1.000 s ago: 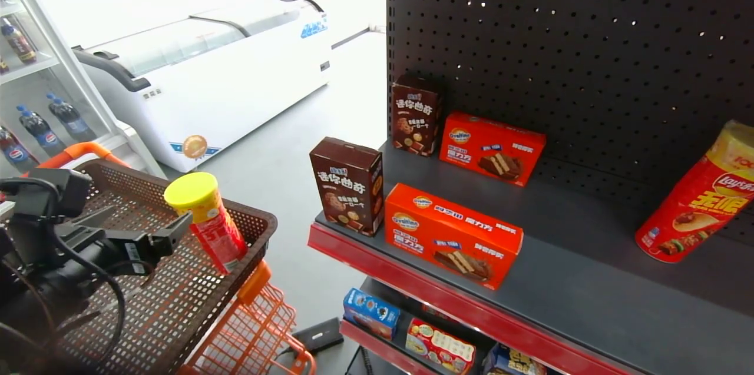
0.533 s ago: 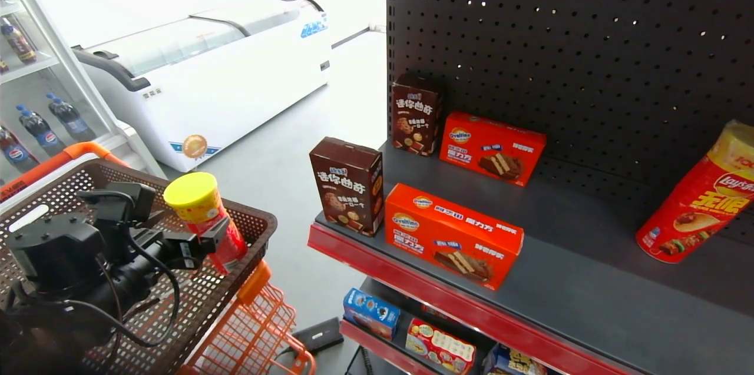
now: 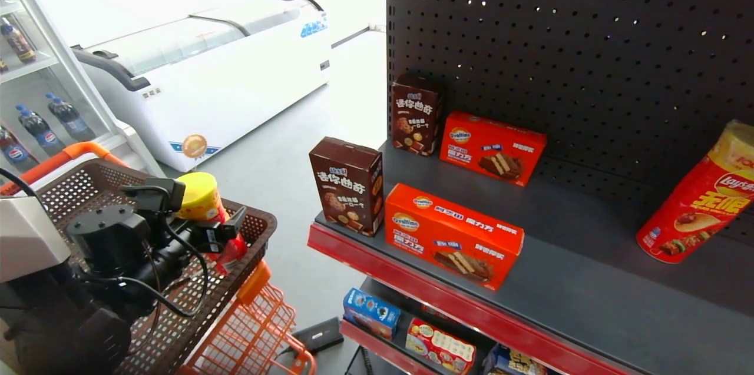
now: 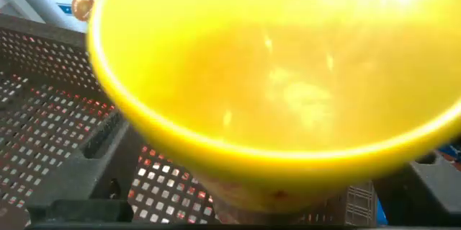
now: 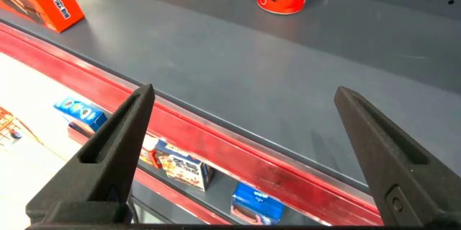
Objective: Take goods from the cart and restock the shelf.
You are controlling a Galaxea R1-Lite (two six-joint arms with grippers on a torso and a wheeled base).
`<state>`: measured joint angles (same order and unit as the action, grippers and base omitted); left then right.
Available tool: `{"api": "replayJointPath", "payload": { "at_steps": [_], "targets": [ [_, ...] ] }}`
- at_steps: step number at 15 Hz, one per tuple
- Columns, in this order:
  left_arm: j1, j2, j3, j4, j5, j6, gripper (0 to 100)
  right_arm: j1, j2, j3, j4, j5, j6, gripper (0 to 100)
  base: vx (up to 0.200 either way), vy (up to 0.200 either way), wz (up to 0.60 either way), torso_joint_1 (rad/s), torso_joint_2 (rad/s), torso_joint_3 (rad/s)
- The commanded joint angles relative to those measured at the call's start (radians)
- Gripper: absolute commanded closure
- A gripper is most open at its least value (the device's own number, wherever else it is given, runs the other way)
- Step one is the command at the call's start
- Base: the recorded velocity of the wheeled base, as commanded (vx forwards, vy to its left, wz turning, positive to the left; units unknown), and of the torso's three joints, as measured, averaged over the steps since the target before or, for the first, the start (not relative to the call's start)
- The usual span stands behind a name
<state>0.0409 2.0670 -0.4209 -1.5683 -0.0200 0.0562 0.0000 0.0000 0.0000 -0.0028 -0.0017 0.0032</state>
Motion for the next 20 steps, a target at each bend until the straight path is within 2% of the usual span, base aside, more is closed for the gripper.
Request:
{"api": "replayJointPath", "payload": {
  "at_steps": [1,3,8,11,12,13,15,16,20],
  "targets": [
    [0.001,0.065,-0.042,-0.003,0.000,0.001,100,0.000,0.000,0.000,0.000,0.000,0.000,0,0.000,0.000,0.00,0.000,0.00,0.000],
    [0.002,0.084,-0.073,-0.003,-0.001,0.007,100,0.000,0.000,0.000,0.000,0.000,0.000,0,0.000,0.000,0.00,0.000,0.00,0.000],
    [-0.001,0.061,-0.076,-0.003,-0.003,0.011,100,0.000,0.000,0.000,0.000,0.002,0.000,0,0.000,0.000,0.00,0.000,0.00,0.000],
    [-0.001,-0.024,-0.108,0.005,-0.003,0.044,100,0.000,0.000,0.000,0.000,0.000,0.000,0,0.000,0.000,0.00,0.000,0.00,0.000],
    [-0.003,-0.107,-0.128,0.057,-0.003,0.074,100,0.000,0.000,0.000,0.000,0.000,0.000,0,0.000,0.000,0.00,0.000,0.00,0.000],
    [-0.007,-0.146,-0.131,0.094,-0.001,0.083,100,0.000,0.000,0.000,0.000,0.000,0.000,0,0.000,0.000,0.00,0.000,0.00,0.000],
    [-0.021,-0.312,-0.157,0.261,-0.015,0.083,100,0.000,0.000,0.000,0.000,0.000,0.000,0,0.000,0.000,0.00,0.000,0.00,0.000],
    [-0.042,-0.363,-0.190,0.297,-0.018,0.083,100,0.000,0.000,0.000,0.000,0.000,0.000,0,0.000,0.000,0.00,0.000,0.00,0.000],
    [-0.072,-0.455,-0.265,0.349,-0.023,0.085,100,0.000,0.000,0.000,0.000,0.000,0.000,0,0.000,0.000,0.00,0.000,0.00,0.000]
  ]
}}
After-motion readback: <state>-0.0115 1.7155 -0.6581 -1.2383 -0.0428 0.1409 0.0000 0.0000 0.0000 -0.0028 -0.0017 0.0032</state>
